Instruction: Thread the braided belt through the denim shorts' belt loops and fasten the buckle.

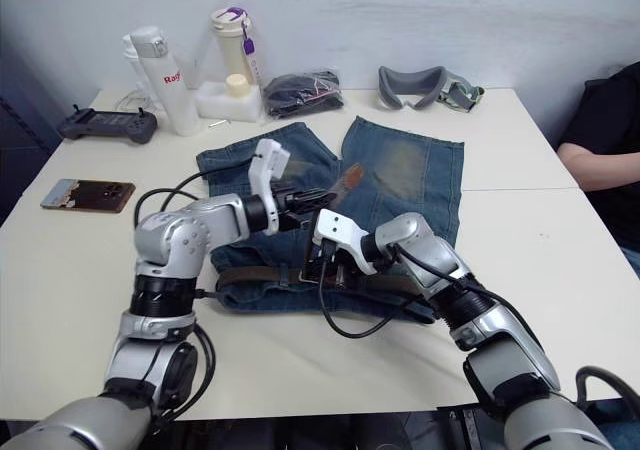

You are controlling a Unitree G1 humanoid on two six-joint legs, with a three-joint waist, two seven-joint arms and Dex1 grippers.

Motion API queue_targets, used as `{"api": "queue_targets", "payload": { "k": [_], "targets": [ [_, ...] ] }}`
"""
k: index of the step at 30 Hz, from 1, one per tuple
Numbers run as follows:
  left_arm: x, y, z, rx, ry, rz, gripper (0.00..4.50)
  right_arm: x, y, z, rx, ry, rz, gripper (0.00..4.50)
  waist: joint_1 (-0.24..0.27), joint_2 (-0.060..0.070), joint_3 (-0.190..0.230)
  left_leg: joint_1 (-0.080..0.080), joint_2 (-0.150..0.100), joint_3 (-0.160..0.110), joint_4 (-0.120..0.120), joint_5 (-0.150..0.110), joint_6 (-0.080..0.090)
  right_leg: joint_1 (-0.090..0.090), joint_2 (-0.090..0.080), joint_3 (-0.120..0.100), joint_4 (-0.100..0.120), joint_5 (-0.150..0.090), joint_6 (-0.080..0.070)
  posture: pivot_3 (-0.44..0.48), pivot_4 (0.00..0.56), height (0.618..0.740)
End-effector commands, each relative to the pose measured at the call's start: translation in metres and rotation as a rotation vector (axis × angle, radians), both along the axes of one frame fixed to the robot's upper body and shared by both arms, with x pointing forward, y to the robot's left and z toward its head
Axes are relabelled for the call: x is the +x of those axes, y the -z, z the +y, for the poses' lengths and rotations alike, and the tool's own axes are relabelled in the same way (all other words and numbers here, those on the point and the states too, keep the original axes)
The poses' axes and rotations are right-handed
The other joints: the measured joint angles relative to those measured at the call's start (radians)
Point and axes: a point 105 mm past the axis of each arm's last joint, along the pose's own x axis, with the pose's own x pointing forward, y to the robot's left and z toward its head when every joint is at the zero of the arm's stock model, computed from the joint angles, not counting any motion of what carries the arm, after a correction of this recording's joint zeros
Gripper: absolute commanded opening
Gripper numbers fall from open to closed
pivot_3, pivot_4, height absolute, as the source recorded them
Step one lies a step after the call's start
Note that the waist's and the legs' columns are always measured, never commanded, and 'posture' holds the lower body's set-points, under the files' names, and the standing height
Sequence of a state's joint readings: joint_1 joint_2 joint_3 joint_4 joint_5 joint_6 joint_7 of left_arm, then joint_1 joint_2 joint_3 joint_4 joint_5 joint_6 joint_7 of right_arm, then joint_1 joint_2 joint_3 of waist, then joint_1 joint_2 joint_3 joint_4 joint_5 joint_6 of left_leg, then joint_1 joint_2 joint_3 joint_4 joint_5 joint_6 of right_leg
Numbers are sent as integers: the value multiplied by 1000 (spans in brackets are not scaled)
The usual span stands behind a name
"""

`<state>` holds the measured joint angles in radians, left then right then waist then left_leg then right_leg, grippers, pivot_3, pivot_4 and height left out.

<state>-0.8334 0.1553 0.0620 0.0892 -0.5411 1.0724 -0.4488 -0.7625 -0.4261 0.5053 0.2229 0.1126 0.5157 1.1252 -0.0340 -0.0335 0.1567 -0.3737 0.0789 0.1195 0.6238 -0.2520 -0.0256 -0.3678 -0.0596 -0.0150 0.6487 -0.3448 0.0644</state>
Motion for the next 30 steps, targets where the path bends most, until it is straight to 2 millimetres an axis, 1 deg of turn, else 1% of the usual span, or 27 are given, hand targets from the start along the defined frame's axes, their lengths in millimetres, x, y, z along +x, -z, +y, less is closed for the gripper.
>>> {"api": "queue_targets", "payload": {
  "k": [1, 4, 12, 15, 17, 21, 26, 28, 30],
  "targets": [
    [-6, -61, -16, -144, 90, -161, 0, -31, 97, -30, -307, 47, 182, 14, -2, 0, 0, 2, 0, 0, -1, -1, -2, 1, 0, 0, 0, 0, 0, 0, 150, 739],
    [-5, -70, -27, -180, 130, -154, 0, -37, 98, -28, -311, -2, 169, 14, -1, 1, 0, 5, 0, -1, -2, -1, -3, 5, 0, -1, -3, 0, 0, 0, 150, 739],
    [-9, -97, -58, -247, 276, -168, 0, -52, 103, -28, -332, -98, 132, 14, 3, 1, 0, 4, -1, -3, -4, -2, -4, 7, -1, -3, -8, 1, 1, 0, 150, 739],
    [-12, -114, -67, -276, 331, -196, 0, -55, 104, -30, -337, -98, 130, 14, 5, 2, 0, 4, -1, -3, -5, -2, -4, 7, -1, -4, -11, 1, 1, 0, 150, 739],
    [-15, -124, -69, -292, 359, -220, 0, -56, 105, -30, -337, -95, 133, 14, 6, 2, 0, 3, -2, -3, -6, -2, -4, 8, -2, -4, -12, 1, 2, 0, 150, 739],
    [-17, -149, -67, -335, 390, -271, 0, -59, 105, -28, -326, -120, 132, 14, 6, 2, 1, 3, -3, -3, -7, -2, -3, 8, -4, -4, -14, 2, 3, 0, 150, 739],
    [-25, -195, -53, -480, 444, -330, 0, -62, 106, -29, -331, -145, 126, 14, 7, 5, 4, 0, -4, -4, -8, -2, -3, 7, -5, -5, -19, 4, 4, 0, 150, 739],
    [-31, -212, -48, -554, 476, -340, 0, -63, 107, -30, -337, -153, 132, 14, 6, 4, 4, -1, -5, -4, -10, -2, -2, 6, -6, -5, -21, 5, 5, 0, 150, 739],
    [-33, -243, -29, -751, 496, -319, 0, -62, 112, -37, -381, -105, 161, 14, 6, 2, 6, -2, -5, -4, -10, -3, -1, 6, -7, -5, -22, 5, 6, 0, 150, 739]
  ]
}}
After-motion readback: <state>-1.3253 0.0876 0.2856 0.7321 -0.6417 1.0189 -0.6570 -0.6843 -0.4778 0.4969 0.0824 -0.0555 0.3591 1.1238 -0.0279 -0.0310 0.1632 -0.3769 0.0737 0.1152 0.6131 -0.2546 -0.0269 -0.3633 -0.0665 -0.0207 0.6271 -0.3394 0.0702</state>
